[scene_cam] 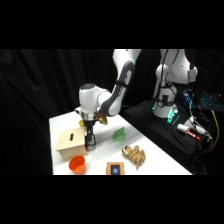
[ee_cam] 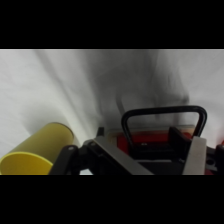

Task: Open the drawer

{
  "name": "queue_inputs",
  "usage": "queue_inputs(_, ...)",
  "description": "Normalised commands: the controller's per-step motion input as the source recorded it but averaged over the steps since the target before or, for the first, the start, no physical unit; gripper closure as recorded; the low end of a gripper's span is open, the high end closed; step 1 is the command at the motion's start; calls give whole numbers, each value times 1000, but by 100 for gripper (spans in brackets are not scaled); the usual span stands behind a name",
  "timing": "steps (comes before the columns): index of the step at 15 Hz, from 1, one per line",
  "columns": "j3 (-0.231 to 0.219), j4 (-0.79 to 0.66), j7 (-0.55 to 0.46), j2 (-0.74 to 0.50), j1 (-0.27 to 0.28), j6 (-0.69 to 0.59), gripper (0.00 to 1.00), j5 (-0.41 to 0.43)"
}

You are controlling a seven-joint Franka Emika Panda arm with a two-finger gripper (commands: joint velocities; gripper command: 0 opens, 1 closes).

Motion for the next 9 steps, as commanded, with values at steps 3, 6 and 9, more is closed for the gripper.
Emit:
queue_inputs(3,4,-21,-129,60,-11,288,0,140)
queue_inputs(6,8,-41,-152,48,-15,267,0,148)
queue_inputs(9,5,-82,-171,7,-13,241,0,145)
